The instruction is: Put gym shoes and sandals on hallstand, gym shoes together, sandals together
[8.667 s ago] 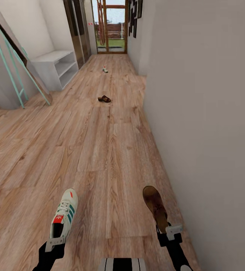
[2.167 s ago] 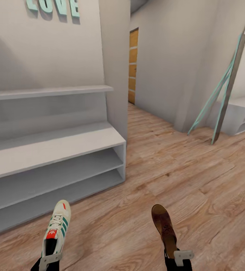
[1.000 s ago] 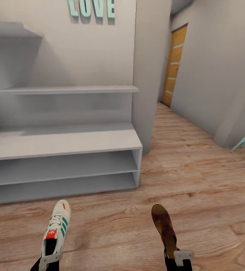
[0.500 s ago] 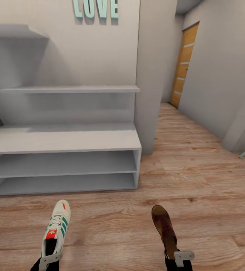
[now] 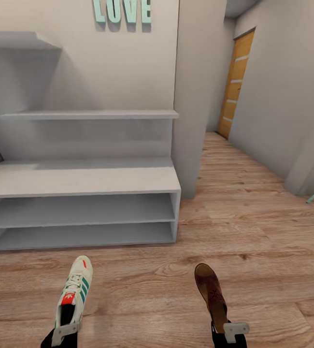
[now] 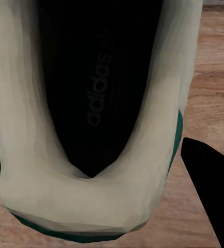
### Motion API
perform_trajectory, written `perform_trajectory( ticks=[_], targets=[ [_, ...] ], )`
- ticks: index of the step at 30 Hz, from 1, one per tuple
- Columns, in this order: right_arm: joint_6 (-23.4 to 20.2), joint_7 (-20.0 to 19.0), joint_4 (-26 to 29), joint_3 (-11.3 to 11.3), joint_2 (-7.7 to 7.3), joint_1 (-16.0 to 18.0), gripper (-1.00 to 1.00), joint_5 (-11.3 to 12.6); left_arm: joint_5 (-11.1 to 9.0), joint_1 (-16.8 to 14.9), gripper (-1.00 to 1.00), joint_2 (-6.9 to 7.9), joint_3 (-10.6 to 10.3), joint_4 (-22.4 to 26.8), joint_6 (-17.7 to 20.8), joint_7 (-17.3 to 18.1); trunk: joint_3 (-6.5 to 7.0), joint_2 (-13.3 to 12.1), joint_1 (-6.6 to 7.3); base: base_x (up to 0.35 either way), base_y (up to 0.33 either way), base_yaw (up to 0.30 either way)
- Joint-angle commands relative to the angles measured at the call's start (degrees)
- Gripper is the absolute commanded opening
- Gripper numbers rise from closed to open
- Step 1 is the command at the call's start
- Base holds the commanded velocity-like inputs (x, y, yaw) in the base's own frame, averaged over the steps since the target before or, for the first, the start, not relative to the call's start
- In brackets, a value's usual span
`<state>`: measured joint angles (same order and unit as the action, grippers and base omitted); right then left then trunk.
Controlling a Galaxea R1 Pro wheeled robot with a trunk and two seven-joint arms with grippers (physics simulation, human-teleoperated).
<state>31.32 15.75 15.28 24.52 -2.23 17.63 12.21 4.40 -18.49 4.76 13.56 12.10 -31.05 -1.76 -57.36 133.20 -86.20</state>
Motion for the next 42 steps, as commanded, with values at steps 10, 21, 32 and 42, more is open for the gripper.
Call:
perform_trajectory(
  ticks=[10, 21, 32, 42],
  targets=[
    [-0.1, 0.0, 0.4, -6.7, -6.04, 0.0, -1.00, 4.8, 0.4, -7.2, -1.00, -1.31, 0.2, 5.8, 23.9, 2.8, -0.05, 0.0, 0.01, 0.000, 0.000, 0.000],
    [-0.1, -0.2, 0.4, -10.6, -6.47, 0.0, -1.00, 6.9, 0.5, -19.4, -1.00, -3.26, 0.0, 9.0, 42.6, 7.9, -0.05, 0.0, 0.01, 0.000, 0.000, 0.000],
    [-0.1, -0.1, 0.4, -10.6, -6.30, 0.0, -1.00, 6.8, 0.6, -27.8, -1.00, -5.46, -1.8, 9.1, 50.4, 7.6, -0.05, 0.0, 0.01, 0.000, 0.000, 0.000],
    [-0.1, -0.1, 0.5, -11.0, -6.29, 0.0, -1.00, 7.0, 0.8, -31.7, -1.00, -4.93, -2.1, 12.0, 54.7, 7.1, -0.74, 1.2, -0.65, 0.000, 0.000, 0.000]
  ],
)
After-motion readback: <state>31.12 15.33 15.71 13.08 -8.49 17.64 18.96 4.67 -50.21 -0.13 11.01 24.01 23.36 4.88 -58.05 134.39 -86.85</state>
